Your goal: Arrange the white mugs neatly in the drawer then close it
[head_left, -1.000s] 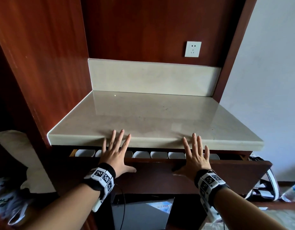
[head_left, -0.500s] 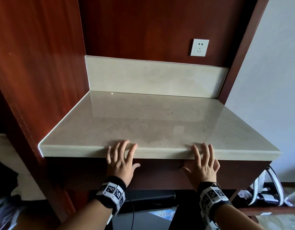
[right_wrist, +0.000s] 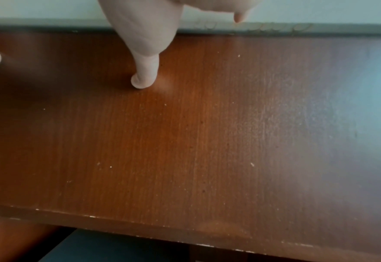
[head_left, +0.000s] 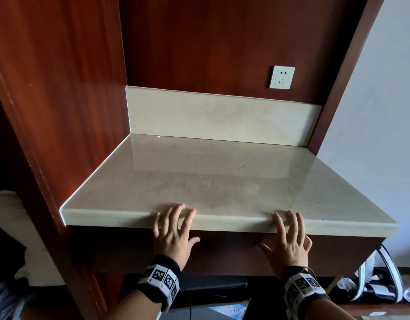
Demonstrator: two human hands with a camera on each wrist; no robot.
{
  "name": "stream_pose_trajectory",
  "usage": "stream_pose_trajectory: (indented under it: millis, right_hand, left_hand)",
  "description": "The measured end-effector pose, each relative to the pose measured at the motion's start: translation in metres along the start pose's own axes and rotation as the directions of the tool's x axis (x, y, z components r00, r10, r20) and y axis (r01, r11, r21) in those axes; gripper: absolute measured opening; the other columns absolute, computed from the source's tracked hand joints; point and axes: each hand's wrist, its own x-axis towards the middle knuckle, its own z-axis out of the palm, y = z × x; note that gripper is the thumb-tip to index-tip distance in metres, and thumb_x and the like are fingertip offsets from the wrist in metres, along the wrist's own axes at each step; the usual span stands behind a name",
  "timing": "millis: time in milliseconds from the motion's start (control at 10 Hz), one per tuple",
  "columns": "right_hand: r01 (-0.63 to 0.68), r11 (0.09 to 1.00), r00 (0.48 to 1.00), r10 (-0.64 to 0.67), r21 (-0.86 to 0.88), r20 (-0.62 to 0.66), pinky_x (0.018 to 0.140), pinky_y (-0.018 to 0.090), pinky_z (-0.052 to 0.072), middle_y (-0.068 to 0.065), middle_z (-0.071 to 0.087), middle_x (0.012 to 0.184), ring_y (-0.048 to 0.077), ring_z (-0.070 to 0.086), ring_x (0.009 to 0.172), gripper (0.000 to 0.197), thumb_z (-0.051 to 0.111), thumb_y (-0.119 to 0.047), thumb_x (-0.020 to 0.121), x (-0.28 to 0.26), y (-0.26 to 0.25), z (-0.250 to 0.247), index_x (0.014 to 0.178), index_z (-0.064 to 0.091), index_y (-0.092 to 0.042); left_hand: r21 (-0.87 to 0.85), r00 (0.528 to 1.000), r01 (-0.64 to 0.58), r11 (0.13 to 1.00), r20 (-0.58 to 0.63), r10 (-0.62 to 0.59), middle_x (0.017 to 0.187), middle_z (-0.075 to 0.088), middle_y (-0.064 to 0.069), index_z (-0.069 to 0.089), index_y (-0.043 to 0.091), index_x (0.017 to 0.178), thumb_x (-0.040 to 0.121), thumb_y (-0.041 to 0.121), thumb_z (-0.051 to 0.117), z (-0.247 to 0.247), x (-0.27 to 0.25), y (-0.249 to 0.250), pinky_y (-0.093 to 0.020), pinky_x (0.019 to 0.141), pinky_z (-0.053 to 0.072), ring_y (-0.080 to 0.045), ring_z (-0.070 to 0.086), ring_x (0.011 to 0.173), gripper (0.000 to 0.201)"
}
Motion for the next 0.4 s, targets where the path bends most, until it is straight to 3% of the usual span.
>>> stream_pose_trajectory:
  millis: [100, 200, 300, 400]
  right_hand:
    - [-0.007, 1.000, 0.999, 0.008, -0.010, 0.036, 0.080, 0.058, 0.047, 0.015, 0.031, 0.145, 0.032, 0.026, 0.137, 0.114, 0.092, -0.048, 0.041, -0.001, -0.003, -0.003, 0.137, 0.036, -0.024]
    - [-0.073, 0.997, 0.995, 0.073, 0.005, 0.070, 0.083, 0.058, 0.046, 0.012, 0.031, 0.143, 0.031, 0.025, 0.136, 0.103, 0.088, -0.050, 0.049, 0.001, -0.011, -0.012, 0.135, 0.038, -0.026]
    - [-0.006, 0.999, 0.981, 0.014, -0.043, 0.194, 0.104, 0.054, 0.030, 0.002, 0.027, 0.149, 0.025, 0.018, 0.142, 0.078, 0.063, -0.064, 0.074, 0.012, -0.028, -0.043, 0.140, 0.035, -0.032]
    - [0.093, 0.996, 0.936, -0.081, -0.018, 0.343, 0.109, 0.046, 0.022, -0.005, 0.041, 0.145, 0.020, 0.033, 0.136, 0.066, 0.041, -0.072, 0.083, 0.058, -0.045, -0.103, 0.138, 0.038, -0.034]
  left_hand:
    - [0.033, 0.999, 0.020, 0.999, 0.027, -0.021, 0.127, 0.057, -0.010, 0.048, 0.026, 0.125, 0.042, 0.042, 0.094, -0.007, 0.000, 0.003, -0.051, 0.106, 0.024, -0.032, 0.046, 0.118, 0.096]
    - [0.058, 0.993, 0.029, 0.998, 0.115, -0.035, 0.119, 0.060, -0.006, 0.052, 0.027, 0.119, 0.048, 0.050, 0.089, -0.024, 0.007, 0.003, -0.050, 0.090, 0.035, -0.030, 0.052, 0.104, 0.083]
    - [0.074, 0.958, -0.035, 0.997, 0.287, 0.012, 0.104, 0.058, 0.002, 0.061, 0.027, 0.104, 0.065, 0.082, 0.052, -0.060, 0.034, 0.002, -0.041, 0.080, 0.043, -0.027, 0.057, 0.093, 0.068]
    - [0.050, 0.913, -0.020, 0.999, 0.409, -0.002, 0.125, 0.053, 0.003, 0.054, 0.030, 0.121, 0.076, 0.083, 0.036, -0.115, 0.101, 0.003, -0.037, 0.095, 0.043, -0.021, 0.053, 0.115, 0.072]
